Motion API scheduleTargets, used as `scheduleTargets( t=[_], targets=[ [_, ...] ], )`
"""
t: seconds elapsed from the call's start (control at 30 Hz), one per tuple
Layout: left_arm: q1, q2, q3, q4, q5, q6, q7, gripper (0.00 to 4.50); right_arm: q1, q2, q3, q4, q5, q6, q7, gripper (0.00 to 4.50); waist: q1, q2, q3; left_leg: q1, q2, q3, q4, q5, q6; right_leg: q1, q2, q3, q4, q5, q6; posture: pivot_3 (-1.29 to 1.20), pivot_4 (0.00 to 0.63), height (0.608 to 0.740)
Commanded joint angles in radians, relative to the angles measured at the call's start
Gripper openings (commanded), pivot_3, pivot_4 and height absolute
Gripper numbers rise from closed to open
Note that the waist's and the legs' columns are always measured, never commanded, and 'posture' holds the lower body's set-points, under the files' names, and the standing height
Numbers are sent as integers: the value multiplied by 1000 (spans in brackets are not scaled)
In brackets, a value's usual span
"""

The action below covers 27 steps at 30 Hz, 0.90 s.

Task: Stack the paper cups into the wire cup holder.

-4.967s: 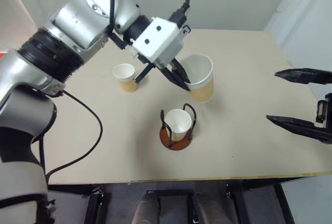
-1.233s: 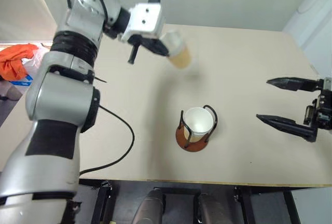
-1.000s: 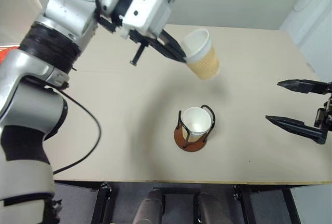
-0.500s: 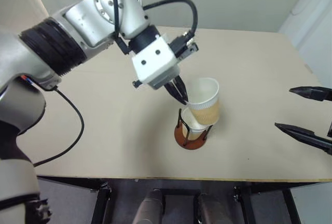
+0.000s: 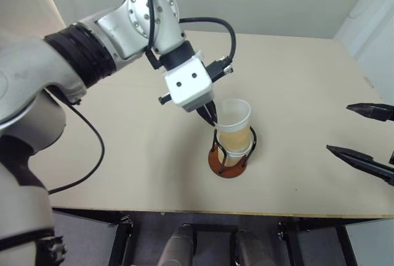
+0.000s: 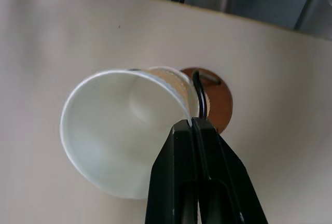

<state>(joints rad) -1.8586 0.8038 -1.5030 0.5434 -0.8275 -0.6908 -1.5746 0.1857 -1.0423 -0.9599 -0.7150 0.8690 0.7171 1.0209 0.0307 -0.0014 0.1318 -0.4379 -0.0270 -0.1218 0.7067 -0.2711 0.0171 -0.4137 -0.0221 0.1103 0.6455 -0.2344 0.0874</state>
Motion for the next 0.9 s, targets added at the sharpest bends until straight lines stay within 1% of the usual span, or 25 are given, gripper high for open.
scheduleTargets(
  t=[0.03, 0.17, 0.33, 0.37, 0.4, 0.43, 0.6, 0.77, 0.83, 0.9],
  targets=[
    [-9, -14, 49, 50, 8, -21, -40, 16, -2, 1, -36, -20, 11, -2, -16, 4500, 0, 0, 0, 0, 0, 0, 0, 0, 0, 0, 0, 0, 0, 0, 0, 0, 150, 740],
    [-6, -14, 31, 47, 16, -35, -40, 16, -1, 3, -38, -20, 11, -4, -21, 4500, 0, 0, 0, 0, 0, 1, -1, 0, 0, 0, 0, 0, 0, 0, 0, 0, 150, 740],
    [-3, -17, 41, 25, 1, 33, -40, 16, -2, 3, -38, -19, 13, -7, -22, 4500, 1, 0, 0, 0, 0, 0, -2, 0, 0, -1, 0, 0, -1, 0, 0, 0, 150, 740],
    [-4, -15, 38, 20, -1, 37, -40, 379, -2, 3, -36, -20, 13, -7, -22, 4500, 1, 0, 0, 0, 0, 0, -2, 0, -1, -1, 0, 0, -1, 0, 0, 0, 150, 740],
    [-3, -12, 37, 14, -1, 39, -40, 520, -3, 2, -35, -20, 13, -7, -23, 4500, 1, 0, 0, 0, 0, 0, -2, 0, -1, -1, 0, 0, -1, 0, 0, 0, 150, 740],
    [-2, -11, 38, 10, 0, 38, -40, 839, -3, 2, -33, -19, 13, -8, -23, 4500, 1, 0, 0, 0, 0, 0, -2, 0, -1, -1, 0, 0, -1, 0, 0, 0, 150, 740],
    [3, -19, 57, 23, 10, 44, -40, 2665, -12, -2, -15, -11, 10, -15, -26, 4500, 2, 0, 0, 0, 0, 0, -2, 0, -1, -1, 0, 0, -1, 0, 0, 0, 150, 740],
    [41, -39, 143, 50, 44, 83, -40, 4470, -65, -19, 69, 33, 0, -48, -18, 4500, 0, 0, 0, 0, 0, 0, -1, 0, -1, 0, 0, 0, 0, 0, 0, 0, 150, 740],
    [78, -35, 206, 66, 80, 103, -40, 4493, -116, -37, 136, 69, -4, -72, -8, 4500, -1, 0, 0, 0, 0, 0, -1, 1, -1, -1, 0, 0, 0, 0, 1, 0, 150, 740],
    [139, -6, 301, 60, 82, 198, -40, 4493, -188, -54, 229, 122, -19, -105, 5, 4500, -5, 1, -1, 0, 0, 0, -2, 1, -2, -1, 0, 1, 0, 1, 1, 0, 150, 740]
  ],
)
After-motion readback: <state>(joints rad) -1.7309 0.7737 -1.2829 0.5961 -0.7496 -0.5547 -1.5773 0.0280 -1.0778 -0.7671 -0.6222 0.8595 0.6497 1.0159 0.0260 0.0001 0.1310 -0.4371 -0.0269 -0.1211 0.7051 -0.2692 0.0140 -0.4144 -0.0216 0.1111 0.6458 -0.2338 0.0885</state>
